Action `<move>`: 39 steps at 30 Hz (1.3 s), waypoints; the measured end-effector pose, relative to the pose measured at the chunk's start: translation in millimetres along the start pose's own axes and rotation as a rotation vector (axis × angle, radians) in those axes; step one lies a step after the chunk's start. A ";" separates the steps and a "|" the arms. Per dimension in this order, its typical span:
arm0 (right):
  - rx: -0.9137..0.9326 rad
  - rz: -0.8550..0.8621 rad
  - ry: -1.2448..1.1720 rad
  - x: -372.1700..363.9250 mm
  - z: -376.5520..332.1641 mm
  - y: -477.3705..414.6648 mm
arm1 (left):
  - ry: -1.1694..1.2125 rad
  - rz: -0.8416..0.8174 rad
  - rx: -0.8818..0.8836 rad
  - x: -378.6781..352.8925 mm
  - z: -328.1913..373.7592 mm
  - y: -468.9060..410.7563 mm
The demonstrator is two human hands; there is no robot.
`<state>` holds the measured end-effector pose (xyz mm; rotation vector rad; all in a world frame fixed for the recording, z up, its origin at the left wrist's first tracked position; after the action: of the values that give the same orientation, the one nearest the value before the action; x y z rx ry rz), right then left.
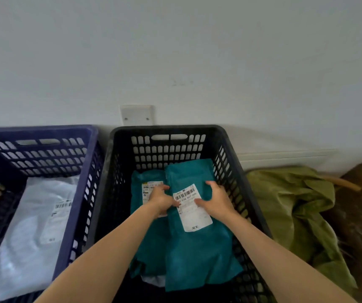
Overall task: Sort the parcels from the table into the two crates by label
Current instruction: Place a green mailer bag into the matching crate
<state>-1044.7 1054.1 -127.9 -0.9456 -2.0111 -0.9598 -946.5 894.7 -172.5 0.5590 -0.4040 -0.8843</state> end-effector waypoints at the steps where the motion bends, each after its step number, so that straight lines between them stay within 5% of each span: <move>1: -0.004 -0.001 0.035 -3.4 0.6 -3.6 | -0.064 0.018 -0.041 -0.5 -0.2 -4.8; 16: -0.050 -0.123 0.149 -58.5 16.5 -40.3 | -0.373 0.068 -0.227 -19.4 -21.2 -21.1; 22: -0.022 -0.127 0.226 -73.7 15.3 -41.2 | -0.845 0.161 -0.453 -22.3 -20.8 -9.9; 28: 0.317 -0.043 0.595 -90.3 -12.1 -27.4 | -1.113 0.126 -0.446 -27.6 -27.3 -10.4; 39: 0.260 -0.206 0.697 -115.6 5.7 -39.9 | -1.310 0.072 -0.440 -18.1 -56.0 -18.5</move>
<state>-1023.4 1005.1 -238.0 -0.2077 -1.5855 -0.9384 -937.5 916.2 -229.6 -0.5258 -1.3482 -1.1432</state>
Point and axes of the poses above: each hand's wrist, its own y-axis away from the middle knuckle, its own x-axis out of the back of the hand, z = x × y, the point moved 8 cm from there along -y, towards the middle knuckle, and after that the axes turned 12 degrees about y, right-handed, at the moved point
